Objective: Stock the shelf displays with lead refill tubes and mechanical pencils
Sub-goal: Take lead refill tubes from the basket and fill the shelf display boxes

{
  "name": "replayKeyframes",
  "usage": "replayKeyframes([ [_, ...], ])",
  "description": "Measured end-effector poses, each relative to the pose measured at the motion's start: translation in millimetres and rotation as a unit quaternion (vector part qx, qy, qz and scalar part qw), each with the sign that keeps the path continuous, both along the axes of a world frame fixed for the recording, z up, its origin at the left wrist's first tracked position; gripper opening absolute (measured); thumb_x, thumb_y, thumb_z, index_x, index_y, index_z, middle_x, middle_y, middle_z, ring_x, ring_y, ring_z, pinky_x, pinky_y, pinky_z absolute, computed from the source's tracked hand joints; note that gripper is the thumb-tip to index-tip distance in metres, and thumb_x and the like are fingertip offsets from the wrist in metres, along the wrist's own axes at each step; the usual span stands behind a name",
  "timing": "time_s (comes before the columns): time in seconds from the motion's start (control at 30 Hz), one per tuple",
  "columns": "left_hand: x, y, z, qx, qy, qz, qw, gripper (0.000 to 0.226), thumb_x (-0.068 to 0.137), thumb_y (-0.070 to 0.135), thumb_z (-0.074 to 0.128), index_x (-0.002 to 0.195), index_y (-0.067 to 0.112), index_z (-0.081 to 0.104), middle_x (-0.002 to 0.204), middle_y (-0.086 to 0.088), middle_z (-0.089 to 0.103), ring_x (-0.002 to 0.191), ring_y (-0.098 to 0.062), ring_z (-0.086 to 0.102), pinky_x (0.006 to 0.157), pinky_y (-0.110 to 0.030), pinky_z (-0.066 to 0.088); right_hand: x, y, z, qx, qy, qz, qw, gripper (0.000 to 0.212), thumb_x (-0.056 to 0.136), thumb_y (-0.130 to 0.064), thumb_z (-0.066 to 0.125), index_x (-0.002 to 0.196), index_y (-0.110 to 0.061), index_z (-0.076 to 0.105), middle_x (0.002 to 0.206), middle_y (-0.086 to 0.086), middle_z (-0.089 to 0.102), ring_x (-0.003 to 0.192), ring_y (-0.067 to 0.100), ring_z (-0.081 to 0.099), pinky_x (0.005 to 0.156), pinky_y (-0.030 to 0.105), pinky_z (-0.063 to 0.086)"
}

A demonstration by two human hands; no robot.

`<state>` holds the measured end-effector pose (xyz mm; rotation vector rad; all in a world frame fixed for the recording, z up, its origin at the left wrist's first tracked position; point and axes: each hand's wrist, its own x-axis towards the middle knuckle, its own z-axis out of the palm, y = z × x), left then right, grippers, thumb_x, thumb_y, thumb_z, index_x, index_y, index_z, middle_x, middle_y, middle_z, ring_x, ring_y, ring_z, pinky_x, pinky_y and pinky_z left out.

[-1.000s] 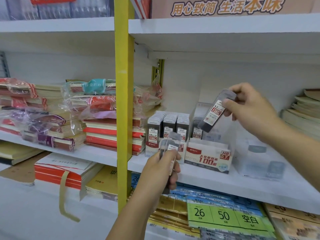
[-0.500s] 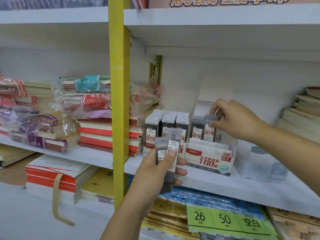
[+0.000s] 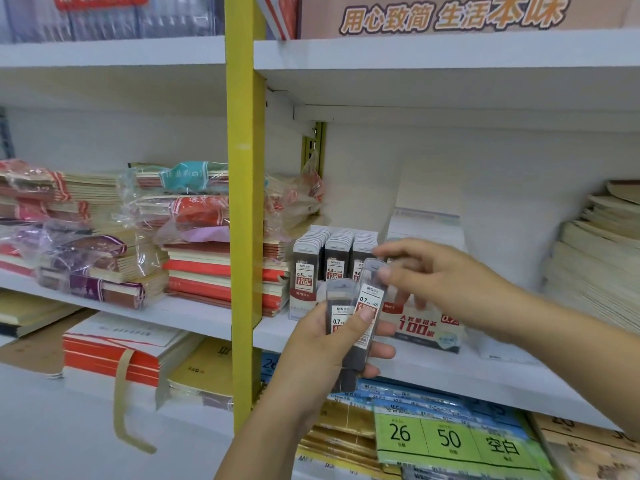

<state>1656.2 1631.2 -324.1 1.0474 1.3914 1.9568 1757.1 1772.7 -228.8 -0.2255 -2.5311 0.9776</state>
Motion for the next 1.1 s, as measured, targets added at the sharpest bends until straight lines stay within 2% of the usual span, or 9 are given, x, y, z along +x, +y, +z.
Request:
replayKeyframes([
  [0.1,4,2,1,-0.008,0.001,0.0,1.0,0.023,0.088,0.055,0.064,0.104,0.039,0.068,0.103,0.0,0.077,0.081,-0.016,0.074,0.062,-0.027,0.055,0,-9,-8,-0.046,0.024,0.025,0.998,0.018,0.092,-0.022,0.063,0.105,-0.034,0.063,0.083,-0.01,0.074,0.066,0.006,0.068,0.056,0.013,0.049],
  [0.2,2,4,0,-0.042,-0.016,0.01,0.999,0.019,0.1,0.043,0.053,0.112,0.031,0.062,0.098,0.0,0.078,0.067,-0.011,0.065,0.056,-0.025,0.046,2,8,9,-0.062,0.139,-0.046,0.987,0.015,0.091,-0.015,0.064,0.1,-0.027,0.063,0.077,-0.007,0.074,0.06,0.006,0.065,0.051,0.016,0.047],
  [0.3,-2,4,-2,-0.054,-0.023,0.016,0.998,0.016,0.103,0.028,0.046,0.111,0.032,0.059,0.096,-0.002,0.078,0.068,-0.015,0.064,0.056,-0.025,0.045,6,39,36,0.079,0.23,-0.137,0.96,0.014,0.091,-0.018,0.062,0.095,-0.031,0.056,0.076,-0.009,0.07,0.067,0.006,0.065,0.056,0.02,0.046],
  [0.4,-4,5,-2,-0.026,-0.017,0.034,0.999,0.021,0.104,0.028,0.05,0.099,0.041,0.065,0.1,0.002,0.078,0.086,-0.02,0.074,0.074,-0.037,0.058,3,61,41,0.291,0.139,-0.197,0.926,0.023,0.089,-0.026,0.062,0.1,-0.039,0.047,0.083,-0.014,0.063,0.072,-0.003,0.056,0.061,0.026,0.04],
  [0.5,-5,6,-2,0.004,-0.028,0.059,0.998,0.027,0.102,0.023,0.054,0.093,0.041,0.072,0.094,0.001,0.077,0.086,-0.015,0.075,0.073,-0.032,0.062,-8,70,29,0.333,0.078,-0.181,0.922,0.024,0.09,-0.024,0.064,0.104,-0.034,0.048,0.083,-0.009,0.063,0.071,-0.001,0.053,0.06,0.026,0.039],
  [0.6,-6,6,-2,0.005,-0.011,0.065,0.998,0.024,0.101,0.023,0.055,0.097,0.038,0.073,0.091,-0.001,0.076,0.08,-0.014,0.073,0.078,-0.035,0.063,-14,73,23,0.3,0.059,-0.165,0.938,0.024,0.087,-0.022,0.068,0.098,-0.035,0.052,0.081,-0.019,0.059,0.073,-0.004,0.054,0.059,0.017,0.039],
  [0.73,-5,6,-3,0.002,0.001,0.066,0.998,0.017,0.102,0.021,0.054,0.107,0.028,0.069,0.092,0.0,0.077,0.078,-0.012,0.073,0.074,-0.028,0.061,-22,79,22,0.255,0.014,-0.175,0.951,0.012,0.087,-0.027,0.068,0.097,-0.033,0.065,0.087,-0.011,0.062,0.078,0.006,0.059,0.068,0.026,0.047],
  [1.0,-3,6,2,0.001,0.013,0.072,0.997,0.012,0.1,0.022,0.056,0.111,0.02,0.062,0.093,0.001,0.078,0.076,-0.01,0.073,0.068,-0.021,0.058,-23,72,13,0.383,0.037,-0.245,0.89,0.026,0.091,-0.035,0.061,0.114,-0.026,0.069,0.095,-0.008,0.045,0.096,0.012,0.046,0.077,0.029,0.04],
  [1.1,0,8,4,0.007,0.024,0.07,0.997,0.012,0.099,0.023,0.058,0.11,0.02,0.063,0.093,0.0,0.079,0.076,-0.011,0.073,0.068,-0.021,0.057,-10,42,10,0.261,0.079,-0.145,0.951,0.017,0.087,-0.044,0.056,0.1,-0.043,0.067,0.09,-0.02,0.062,0.085,-0.003,0.055,0.07,0.015,0.039],
])
